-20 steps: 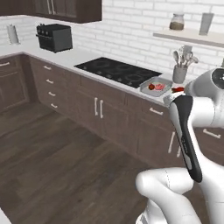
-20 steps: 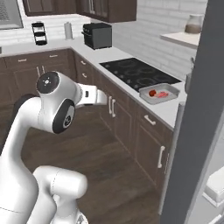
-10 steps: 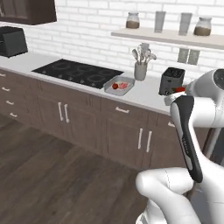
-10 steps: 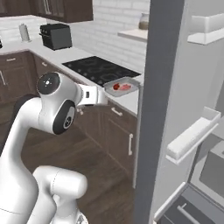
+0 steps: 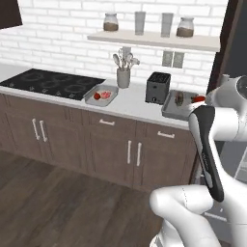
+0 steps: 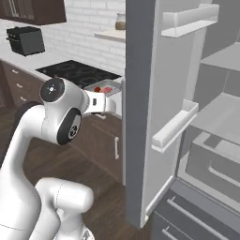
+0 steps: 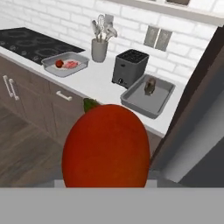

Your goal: Place one tomato and one steak in each tupperware on the nearby counter, to pack two identical lunches.

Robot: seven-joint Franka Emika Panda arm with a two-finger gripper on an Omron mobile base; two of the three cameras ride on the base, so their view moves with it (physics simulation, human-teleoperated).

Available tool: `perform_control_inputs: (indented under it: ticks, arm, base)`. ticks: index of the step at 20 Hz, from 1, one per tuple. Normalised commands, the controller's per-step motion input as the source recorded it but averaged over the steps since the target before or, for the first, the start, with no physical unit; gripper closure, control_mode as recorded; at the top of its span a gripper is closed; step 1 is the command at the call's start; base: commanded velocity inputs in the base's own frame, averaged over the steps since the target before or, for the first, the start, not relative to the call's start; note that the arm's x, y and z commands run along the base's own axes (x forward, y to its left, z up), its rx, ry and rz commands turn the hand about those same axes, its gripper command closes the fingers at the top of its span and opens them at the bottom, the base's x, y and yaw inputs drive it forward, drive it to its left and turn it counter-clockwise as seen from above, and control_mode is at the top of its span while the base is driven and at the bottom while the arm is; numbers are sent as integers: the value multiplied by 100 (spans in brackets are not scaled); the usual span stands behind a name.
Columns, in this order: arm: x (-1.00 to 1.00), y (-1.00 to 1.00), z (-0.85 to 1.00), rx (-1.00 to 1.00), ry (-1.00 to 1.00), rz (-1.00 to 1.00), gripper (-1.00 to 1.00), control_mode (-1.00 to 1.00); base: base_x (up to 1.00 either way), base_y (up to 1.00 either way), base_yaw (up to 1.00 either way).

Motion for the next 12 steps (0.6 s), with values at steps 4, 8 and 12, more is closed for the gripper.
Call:
perform_control_inputs:
  ticks: [4, 8, 12]
  arm:
    - [0, 0, 0, 0, 0, 0, 100, 100]
    - [0, 0, 0, 0, 0, 0, 100, 100]
    - [0, 0, 0, 0, 0, 0, 100, 100]
  base:
    - [100, 100, 5]
    - [100, 100, 30]
    - [100, 99, 31]
